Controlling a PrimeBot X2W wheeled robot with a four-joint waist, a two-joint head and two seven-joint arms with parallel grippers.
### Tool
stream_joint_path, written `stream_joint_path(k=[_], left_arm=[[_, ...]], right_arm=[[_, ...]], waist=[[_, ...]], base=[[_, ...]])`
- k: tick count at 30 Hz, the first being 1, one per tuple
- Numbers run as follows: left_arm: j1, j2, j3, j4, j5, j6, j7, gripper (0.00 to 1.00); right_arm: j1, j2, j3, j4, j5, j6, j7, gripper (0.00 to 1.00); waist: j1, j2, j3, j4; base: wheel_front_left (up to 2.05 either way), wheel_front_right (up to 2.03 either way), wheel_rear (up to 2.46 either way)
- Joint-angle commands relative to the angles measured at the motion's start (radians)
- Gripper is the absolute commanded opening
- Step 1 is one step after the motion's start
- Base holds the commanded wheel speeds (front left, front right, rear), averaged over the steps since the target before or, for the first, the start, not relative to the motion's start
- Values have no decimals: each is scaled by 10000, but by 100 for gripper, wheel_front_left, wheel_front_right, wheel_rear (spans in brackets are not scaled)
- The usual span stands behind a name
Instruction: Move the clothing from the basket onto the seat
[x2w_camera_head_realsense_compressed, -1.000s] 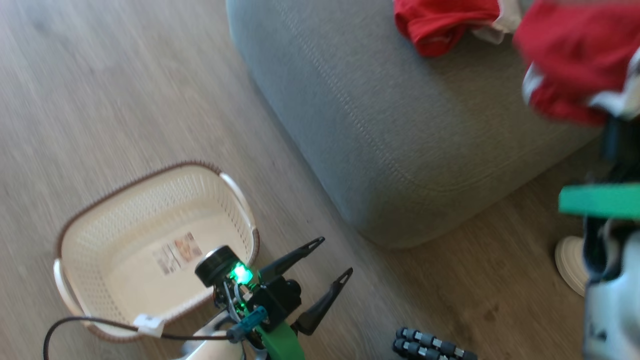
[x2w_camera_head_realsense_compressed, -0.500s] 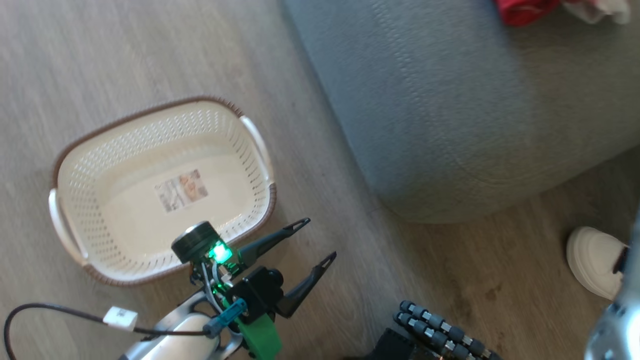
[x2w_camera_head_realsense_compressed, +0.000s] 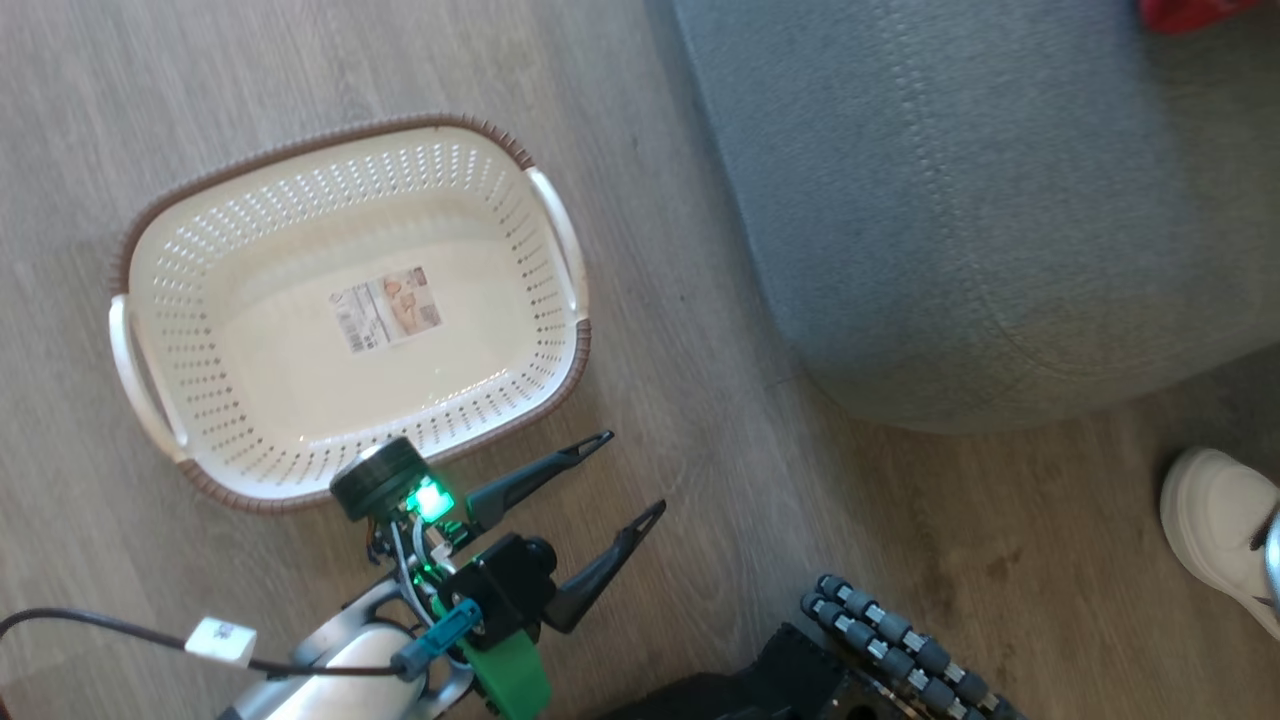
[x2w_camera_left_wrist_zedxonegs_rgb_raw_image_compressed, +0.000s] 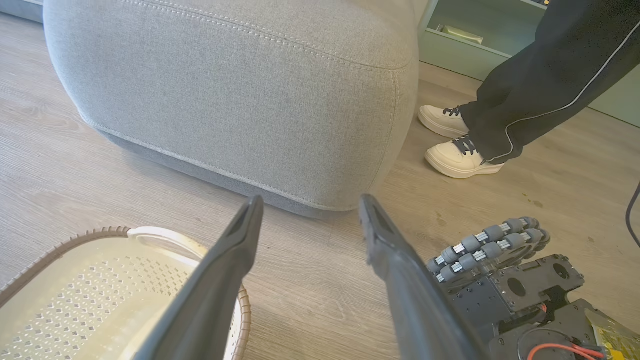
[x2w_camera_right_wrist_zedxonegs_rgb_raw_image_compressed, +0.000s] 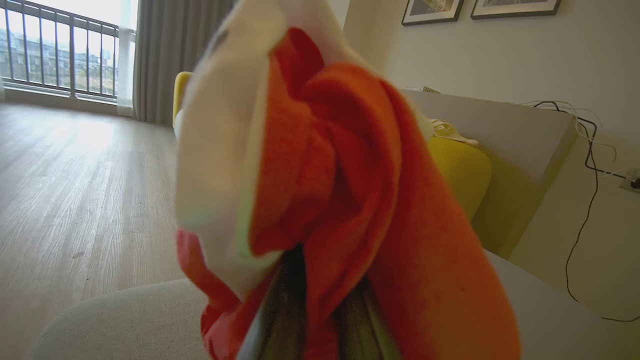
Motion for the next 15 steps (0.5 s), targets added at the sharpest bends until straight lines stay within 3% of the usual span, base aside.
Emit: stream_joint_path(k=[1, 9, 15], left_arm=[[-170, 149, 273, -368, 21, -3, -51, 100], [-130, -130, 538, -743, -627, 1, -51, 100], [-223, -149, 346, -872, -653, -6, -51, 100]], right_arm=[[-324, -276, -124, 44, -187, -4, -49, 0], [-1318, -919, -861, 2928, -1103, -4, 570, 0], [-1561, -1215, -1941, 4180, -1753, -4, 1050, 0]], waist=[[-1, 0, 149, 139], [-1, 0, 502, 597], [-1, 0, 664, 907]], base=[[0, 0, 0], [0, 0, 0], [0, 0, 0]])
